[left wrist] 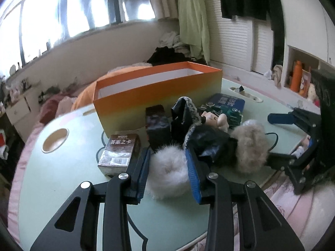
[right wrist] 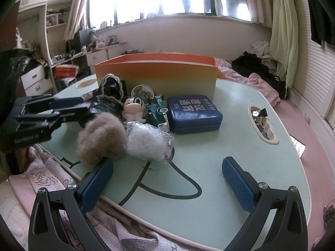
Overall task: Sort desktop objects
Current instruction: 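Grasp the white pompom with the left gripper while the right gripper grasps the plastic bag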
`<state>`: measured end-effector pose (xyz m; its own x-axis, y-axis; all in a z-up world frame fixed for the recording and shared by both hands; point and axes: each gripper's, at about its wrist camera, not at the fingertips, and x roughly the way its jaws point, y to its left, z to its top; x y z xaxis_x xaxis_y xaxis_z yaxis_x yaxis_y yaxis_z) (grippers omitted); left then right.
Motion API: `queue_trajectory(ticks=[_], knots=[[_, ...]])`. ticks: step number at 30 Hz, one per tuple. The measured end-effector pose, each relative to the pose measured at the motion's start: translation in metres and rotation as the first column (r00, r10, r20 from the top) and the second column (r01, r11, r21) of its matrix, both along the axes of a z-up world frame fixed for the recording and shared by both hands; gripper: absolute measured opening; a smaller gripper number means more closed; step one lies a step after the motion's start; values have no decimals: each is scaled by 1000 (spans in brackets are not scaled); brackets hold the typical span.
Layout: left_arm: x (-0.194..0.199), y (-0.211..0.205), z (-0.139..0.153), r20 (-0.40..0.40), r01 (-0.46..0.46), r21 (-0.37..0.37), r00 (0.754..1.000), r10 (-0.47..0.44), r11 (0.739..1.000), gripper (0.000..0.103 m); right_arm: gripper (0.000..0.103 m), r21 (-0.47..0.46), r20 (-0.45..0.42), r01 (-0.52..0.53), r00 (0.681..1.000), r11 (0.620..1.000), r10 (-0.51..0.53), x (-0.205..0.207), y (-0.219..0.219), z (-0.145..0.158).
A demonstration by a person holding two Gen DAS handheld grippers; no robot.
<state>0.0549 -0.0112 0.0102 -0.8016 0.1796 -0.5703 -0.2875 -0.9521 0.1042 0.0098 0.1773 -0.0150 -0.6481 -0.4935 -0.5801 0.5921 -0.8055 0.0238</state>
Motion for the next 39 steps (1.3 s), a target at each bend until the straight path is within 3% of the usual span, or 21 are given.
queue_trajectory(ticks=[4,5,8,12,19,21,25,34,39], knots=[[-5,4,-9,38,3,-49,999,-1,999,39,99,-71,1,-2,1000,997,2,-3,6,7],[-5,3,-12,38,3,-30,999,-2,1000,39,94,-94,-12,1,1000,996,-3,-1,8,12],[-5,0,-12,42,12,-7,999,-11,1000,39,93,-105,-41,1,999,994,-6,-1,3,24],[-2,-3,-11,34,12,23,999,-13,1000,38,84,-105,-56,4,998,994,-10,-6,-10,37],[7,-13,5,3,10,68,1000,-10,998,38,67,-141,45,29,999,990,-22,-25,-9,28],[6,-14,9,0,11,90,1000,-11,996,38,33,-97,112,33,994,995,-22,-35,-13,17],[8,-16,13,-10,7,113,1000,-6,994,39,33,-95,90,17,996,995,-9,-27,-16,16],[11,-22,23,-46,-4,117,999,9,993,38,32,-191,37,13,999,982,-6,-12,3,24],[-1,-22,55,-121,-11,116,992,25,993,38,32,-187,-33,16,999,982,-23,-17,-1,56]])
